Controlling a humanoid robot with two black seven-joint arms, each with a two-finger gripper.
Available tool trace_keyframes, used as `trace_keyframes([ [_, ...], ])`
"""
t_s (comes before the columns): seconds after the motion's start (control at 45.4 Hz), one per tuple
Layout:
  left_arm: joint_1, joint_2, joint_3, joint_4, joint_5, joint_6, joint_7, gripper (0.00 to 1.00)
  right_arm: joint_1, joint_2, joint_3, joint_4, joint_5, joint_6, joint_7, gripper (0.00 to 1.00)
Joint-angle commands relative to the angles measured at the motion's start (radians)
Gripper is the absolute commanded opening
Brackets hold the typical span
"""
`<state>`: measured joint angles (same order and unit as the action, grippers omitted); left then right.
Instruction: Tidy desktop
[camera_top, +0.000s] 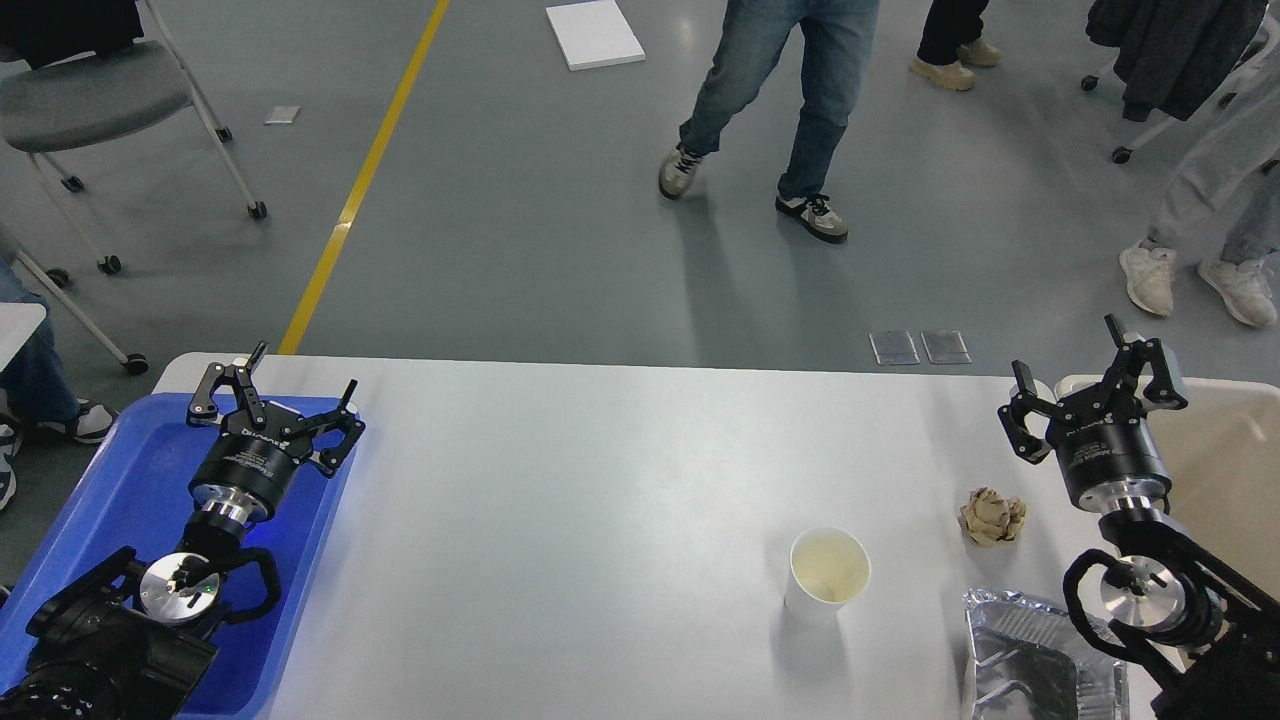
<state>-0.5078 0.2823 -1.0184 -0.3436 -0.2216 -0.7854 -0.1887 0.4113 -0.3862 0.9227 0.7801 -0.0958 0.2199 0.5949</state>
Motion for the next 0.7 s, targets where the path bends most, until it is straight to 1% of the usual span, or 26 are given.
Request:
trace_keyframes([
  [0.0,0.0,0.0,0.001,0.0,0.001,0.0,-0.002,1.0,-0.009,-0.01,0.004,-0.002,-0.001,0.0,0.0,1.0],
  [0.683,0.0,0.0,0.001,0.0,0.001,0.0,0.0,1.0,0.003,-0.008,0.007,-0.012,-0.001,-0.004,0.0,1.0],
])
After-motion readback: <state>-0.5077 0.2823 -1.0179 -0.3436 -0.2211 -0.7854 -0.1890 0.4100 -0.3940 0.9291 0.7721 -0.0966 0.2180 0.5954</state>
